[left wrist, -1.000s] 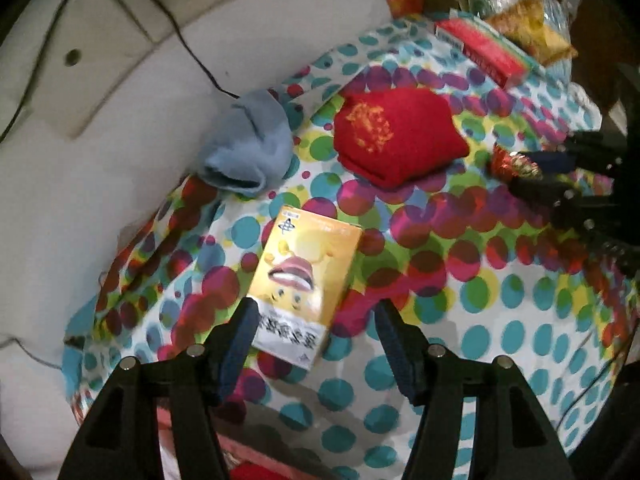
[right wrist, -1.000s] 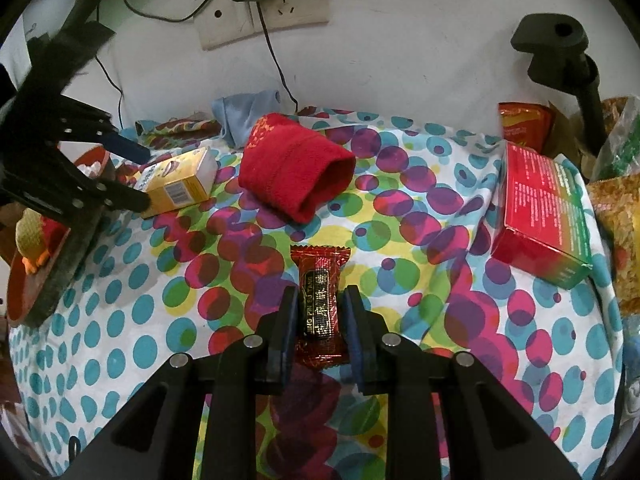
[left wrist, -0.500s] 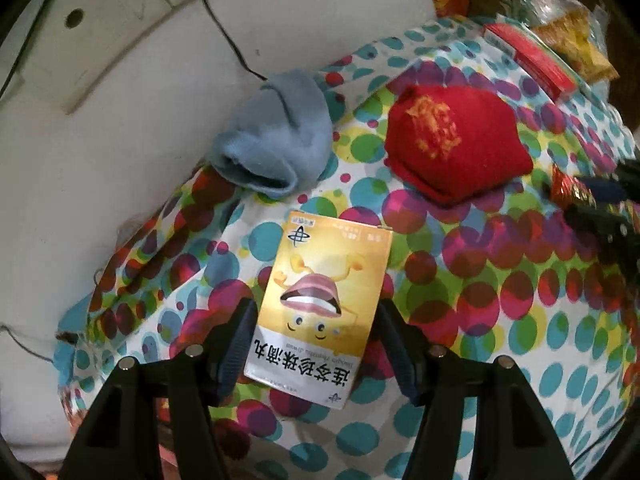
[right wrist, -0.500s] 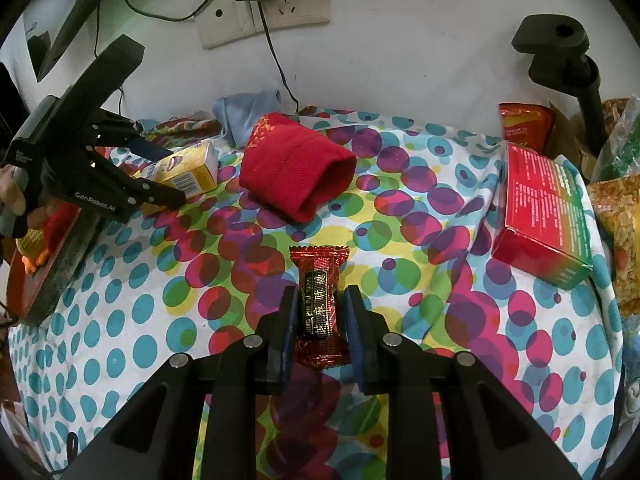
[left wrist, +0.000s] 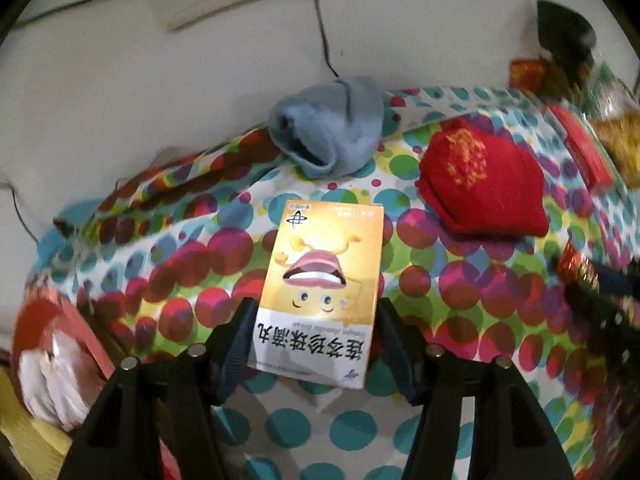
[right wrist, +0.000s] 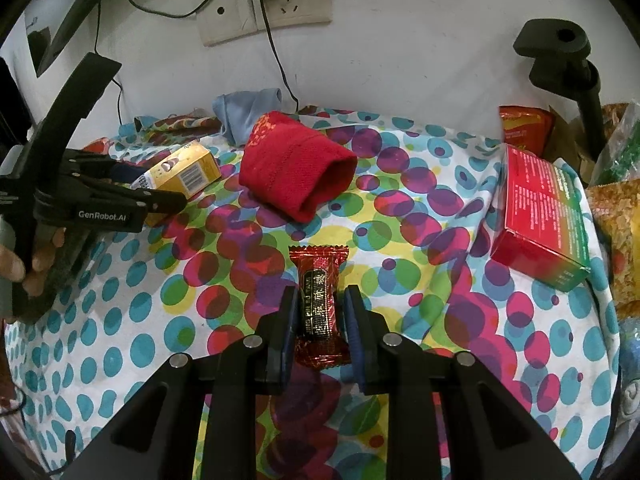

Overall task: Organize objects
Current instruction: 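Grasp the yellow medicine box with the left gripper and lift it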

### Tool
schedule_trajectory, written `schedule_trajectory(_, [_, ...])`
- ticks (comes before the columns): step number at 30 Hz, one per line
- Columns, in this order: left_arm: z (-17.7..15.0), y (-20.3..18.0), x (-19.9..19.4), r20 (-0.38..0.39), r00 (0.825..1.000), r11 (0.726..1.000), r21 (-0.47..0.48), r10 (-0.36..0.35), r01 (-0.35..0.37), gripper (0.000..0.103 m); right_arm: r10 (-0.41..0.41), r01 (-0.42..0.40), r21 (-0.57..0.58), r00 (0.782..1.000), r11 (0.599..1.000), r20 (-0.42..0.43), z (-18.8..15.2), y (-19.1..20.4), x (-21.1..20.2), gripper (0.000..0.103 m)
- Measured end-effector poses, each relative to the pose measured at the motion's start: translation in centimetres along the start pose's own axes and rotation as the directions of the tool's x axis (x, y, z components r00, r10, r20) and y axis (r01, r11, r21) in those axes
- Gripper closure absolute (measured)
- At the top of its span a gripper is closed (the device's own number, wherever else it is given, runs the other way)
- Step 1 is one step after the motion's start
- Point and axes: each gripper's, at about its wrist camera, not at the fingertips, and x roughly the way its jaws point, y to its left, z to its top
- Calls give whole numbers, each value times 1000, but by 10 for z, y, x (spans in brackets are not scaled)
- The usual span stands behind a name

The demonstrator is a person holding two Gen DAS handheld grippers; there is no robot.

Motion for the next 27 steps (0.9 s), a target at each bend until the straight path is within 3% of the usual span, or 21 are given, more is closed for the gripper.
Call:
schedule_trajectory(8, [-28,-5,-10,91,995,998,-61,34,-28,46,-47,46,-37,999,998,-5,2,8,2,79])
schedule_trajectory(12, [-34,-22,-15,129,992,996,-92,-3,15,46,-78,77,-63,997,995,-7,4,14,2,80])
schedule_trajectory(21, [-68,-40,-21,173,985,989,-146,-12,38,51,-84,83,-67,996,994,-7,6,15,1,80])
schedule_trajectory(27, [-89,-40,-27,211,977,982,-186,32,8,51,-79,78,-63,997,995,-8,7,14,2,80])
